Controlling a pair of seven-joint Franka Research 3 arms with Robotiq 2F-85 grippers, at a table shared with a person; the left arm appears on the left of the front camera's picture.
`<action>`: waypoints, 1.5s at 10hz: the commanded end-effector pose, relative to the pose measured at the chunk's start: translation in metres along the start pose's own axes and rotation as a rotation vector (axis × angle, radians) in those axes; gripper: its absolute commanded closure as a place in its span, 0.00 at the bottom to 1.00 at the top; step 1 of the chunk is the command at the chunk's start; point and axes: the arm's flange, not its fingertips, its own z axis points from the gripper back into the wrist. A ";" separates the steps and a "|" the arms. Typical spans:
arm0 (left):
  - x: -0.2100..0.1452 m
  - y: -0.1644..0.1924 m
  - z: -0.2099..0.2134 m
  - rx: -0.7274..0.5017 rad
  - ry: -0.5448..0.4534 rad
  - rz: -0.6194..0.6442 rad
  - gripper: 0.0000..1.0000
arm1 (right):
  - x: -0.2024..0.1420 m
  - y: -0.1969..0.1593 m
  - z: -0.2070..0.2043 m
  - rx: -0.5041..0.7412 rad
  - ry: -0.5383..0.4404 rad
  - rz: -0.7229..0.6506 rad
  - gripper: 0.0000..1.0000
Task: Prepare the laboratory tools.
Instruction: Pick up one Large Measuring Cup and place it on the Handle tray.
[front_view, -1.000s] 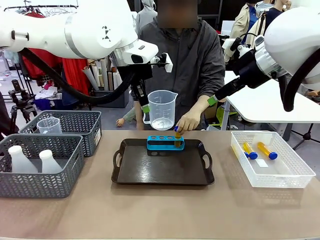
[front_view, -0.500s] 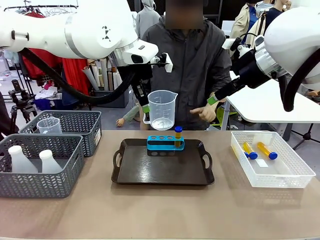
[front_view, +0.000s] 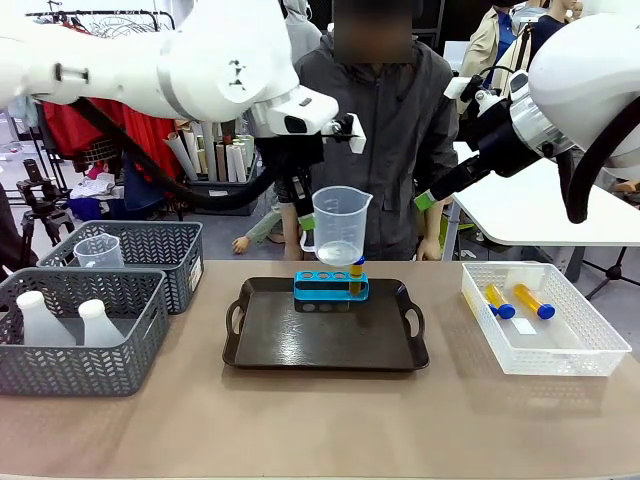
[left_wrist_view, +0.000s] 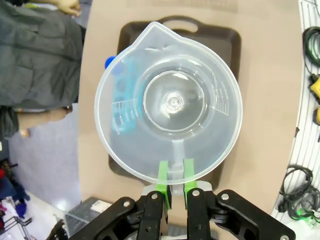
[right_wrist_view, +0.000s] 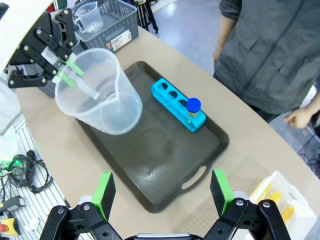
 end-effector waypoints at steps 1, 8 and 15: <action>0.025 0.010 -0.019 -0.034 0.034 -0.050 1.00 | 0.000 -0.001 0.000 0.018 -0.016 0.000 0.00; 0.062 0.024 -0.137 -0.165 0.105 -0.260 1.00 | 0.000 -0.001 0.000 0.018 -0.016 0.000 0.00; 0.052 0.035 -0.192 -0.214 0.090 -0.282 1.00 | 0.000 -0.001 0.000 0.018 -0.016 0.000 0.00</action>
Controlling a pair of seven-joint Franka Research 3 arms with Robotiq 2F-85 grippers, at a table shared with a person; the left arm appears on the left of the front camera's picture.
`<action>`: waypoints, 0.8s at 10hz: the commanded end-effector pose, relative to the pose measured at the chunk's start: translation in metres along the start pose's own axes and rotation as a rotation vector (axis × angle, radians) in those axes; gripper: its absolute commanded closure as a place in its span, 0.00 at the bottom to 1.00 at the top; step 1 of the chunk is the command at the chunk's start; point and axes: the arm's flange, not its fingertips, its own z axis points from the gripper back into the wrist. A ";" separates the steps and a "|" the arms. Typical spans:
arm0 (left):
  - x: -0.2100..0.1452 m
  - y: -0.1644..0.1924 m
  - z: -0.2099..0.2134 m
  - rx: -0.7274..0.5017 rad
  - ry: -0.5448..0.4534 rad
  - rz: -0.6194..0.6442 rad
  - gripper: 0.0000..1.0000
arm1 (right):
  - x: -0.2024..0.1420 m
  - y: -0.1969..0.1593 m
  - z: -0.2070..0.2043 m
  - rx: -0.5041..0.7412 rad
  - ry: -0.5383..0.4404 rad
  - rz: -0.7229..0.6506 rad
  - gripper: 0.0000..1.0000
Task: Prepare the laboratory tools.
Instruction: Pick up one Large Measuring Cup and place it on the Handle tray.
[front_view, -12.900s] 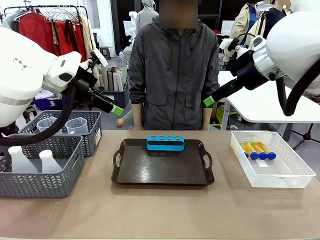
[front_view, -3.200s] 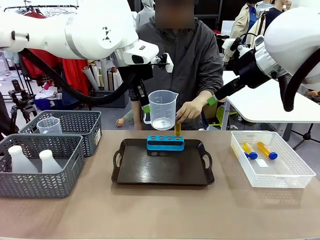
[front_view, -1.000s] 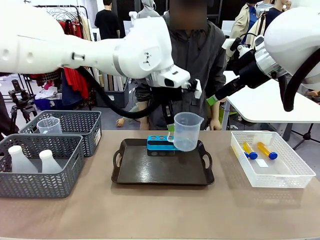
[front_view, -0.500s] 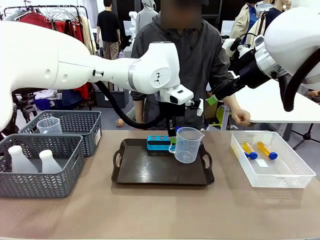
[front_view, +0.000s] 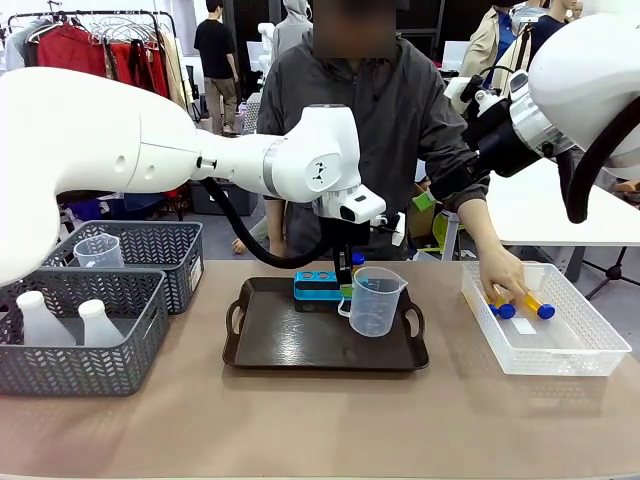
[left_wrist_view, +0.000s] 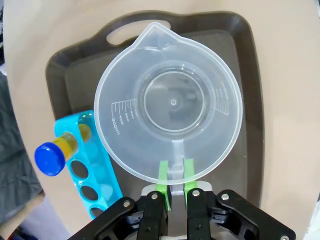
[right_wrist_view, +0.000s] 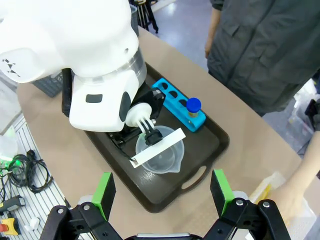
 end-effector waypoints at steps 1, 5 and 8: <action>-0.005 0.003 -0.002 -0.006 -0.009 -0.018 1.00 | 0.000 -0.001 0.000 0.017 -0.017 0.000 0.00; -0.016 0.008 -0.013 -0.020 -0.027 -0.003 0.64 | 0.000 -0.001 0.000 0.017 -0.017 0.000 0.00; -0.023 -0.002 -0.002 -0.003 -0.049 0.009 0.06 | 0.000 -0.001 0.000 0.017 -0.017 0.000 0.00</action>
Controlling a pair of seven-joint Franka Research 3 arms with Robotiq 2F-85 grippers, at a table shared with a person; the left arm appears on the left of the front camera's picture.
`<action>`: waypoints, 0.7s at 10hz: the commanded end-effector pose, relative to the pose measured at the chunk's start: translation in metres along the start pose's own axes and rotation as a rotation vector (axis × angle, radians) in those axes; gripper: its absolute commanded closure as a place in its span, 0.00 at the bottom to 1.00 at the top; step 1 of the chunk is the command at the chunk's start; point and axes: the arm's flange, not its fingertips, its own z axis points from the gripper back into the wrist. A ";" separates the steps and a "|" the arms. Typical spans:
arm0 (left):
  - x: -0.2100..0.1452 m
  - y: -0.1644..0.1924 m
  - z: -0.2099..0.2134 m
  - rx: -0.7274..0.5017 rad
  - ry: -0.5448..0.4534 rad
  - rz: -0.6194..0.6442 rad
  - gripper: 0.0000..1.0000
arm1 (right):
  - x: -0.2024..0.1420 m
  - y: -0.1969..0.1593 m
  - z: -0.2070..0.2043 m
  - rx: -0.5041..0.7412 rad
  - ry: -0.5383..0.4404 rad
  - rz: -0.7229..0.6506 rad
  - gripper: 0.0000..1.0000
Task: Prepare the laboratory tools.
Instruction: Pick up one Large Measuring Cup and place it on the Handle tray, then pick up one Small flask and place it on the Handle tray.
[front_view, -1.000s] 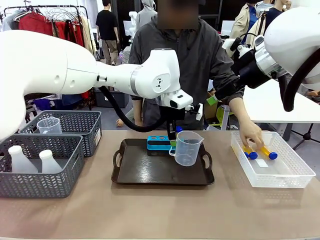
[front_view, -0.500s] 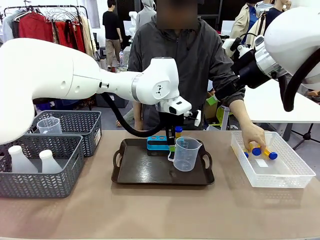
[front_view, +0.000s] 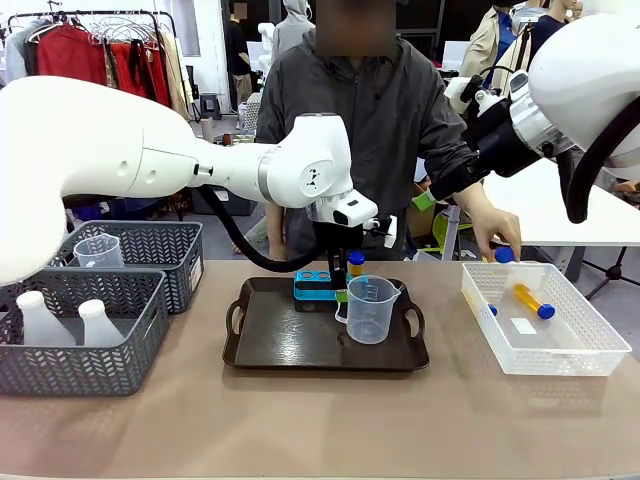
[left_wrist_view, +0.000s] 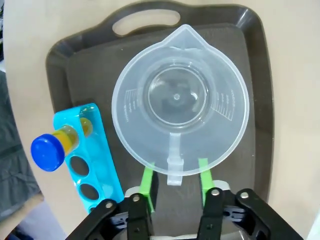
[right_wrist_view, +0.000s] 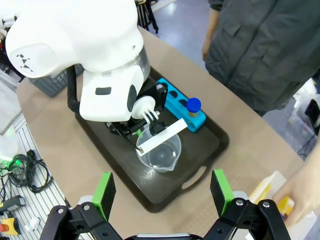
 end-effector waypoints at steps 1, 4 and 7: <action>-0.012 -0.019 0.014 0.015 -0.043 -0.012 0.00 | 0.000 -0.001 0.000 0.017 -0.017 0.000 0.00; -0.027 -0.045 0.054 0.085 -0.063 0.018 0.00 | 0.000 -0.001 0.000 0.017 -0.017 0.000 0.00; -0.038 -0.064 0.082 0.092 -0.092 0.058 0.00 | 0.000 -0.001 0.000 0.017 -0.017 0.000 0.00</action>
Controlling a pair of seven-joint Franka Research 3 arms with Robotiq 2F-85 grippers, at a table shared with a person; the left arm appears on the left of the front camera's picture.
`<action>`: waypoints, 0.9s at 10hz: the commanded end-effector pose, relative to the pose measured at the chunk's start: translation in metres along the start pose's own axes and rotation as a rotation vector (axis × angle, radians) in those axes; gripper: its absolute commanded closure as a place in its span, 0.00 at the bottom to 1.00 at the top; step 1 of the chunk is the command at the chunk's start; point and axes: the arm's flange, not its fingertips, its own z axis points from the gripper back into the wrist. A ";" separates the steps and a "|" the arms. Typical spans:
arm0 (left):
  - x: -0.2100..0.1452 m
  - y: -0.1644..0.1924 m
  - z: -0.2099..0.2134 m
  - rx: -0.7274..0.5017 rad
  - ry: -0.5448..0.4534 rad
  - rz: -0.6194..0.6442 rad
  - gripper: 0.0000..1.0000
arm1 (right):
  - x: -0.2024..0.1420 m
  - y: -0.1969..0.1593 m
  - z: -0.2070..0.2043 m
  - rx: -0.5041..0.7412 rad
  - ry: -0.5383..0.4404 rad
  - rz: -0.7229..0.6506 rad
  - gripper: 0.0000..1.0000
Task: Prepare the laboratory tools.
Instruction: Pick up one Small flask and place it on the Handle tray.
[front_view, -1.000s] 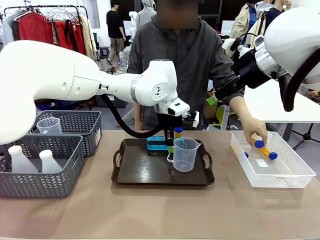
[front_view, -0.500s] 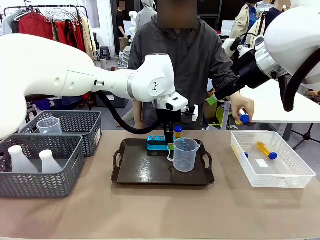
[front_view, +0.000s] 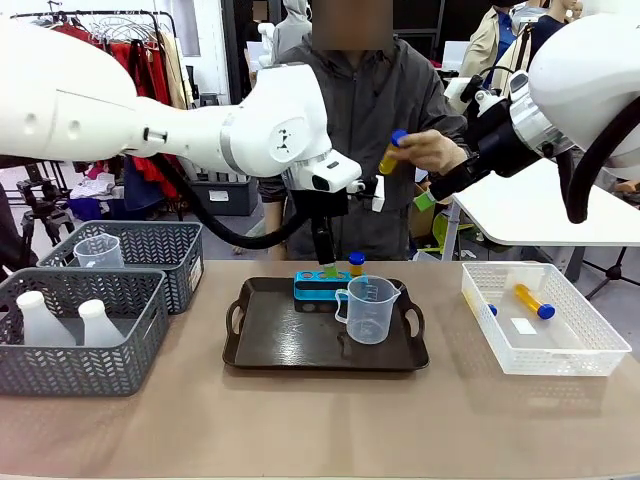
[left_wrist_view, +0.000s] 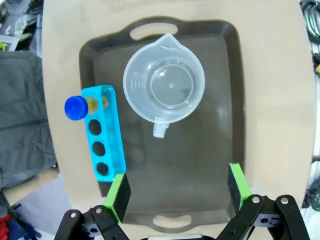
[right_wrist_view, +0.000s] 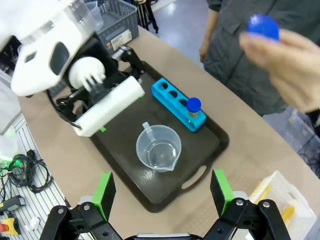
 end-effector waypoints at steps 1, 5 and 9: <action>-0.022 -0.021 0.007 -0.030 -0.033 0.025 0.00 | 0.000 -0.001 0.000 0.017 -0.018 0.000 0.00; -0.058 -0.046 0.057 0.026 -0.025 0.176 0.00 | 0.000 -0.001 0.000 0.017 -0.018 0.000 0.00; -0.081 -0.072 0.120 0.084 0.050 0.425 0.00 | 0.000 -0.001 0.000 0.017 -0.018 0.000 0.00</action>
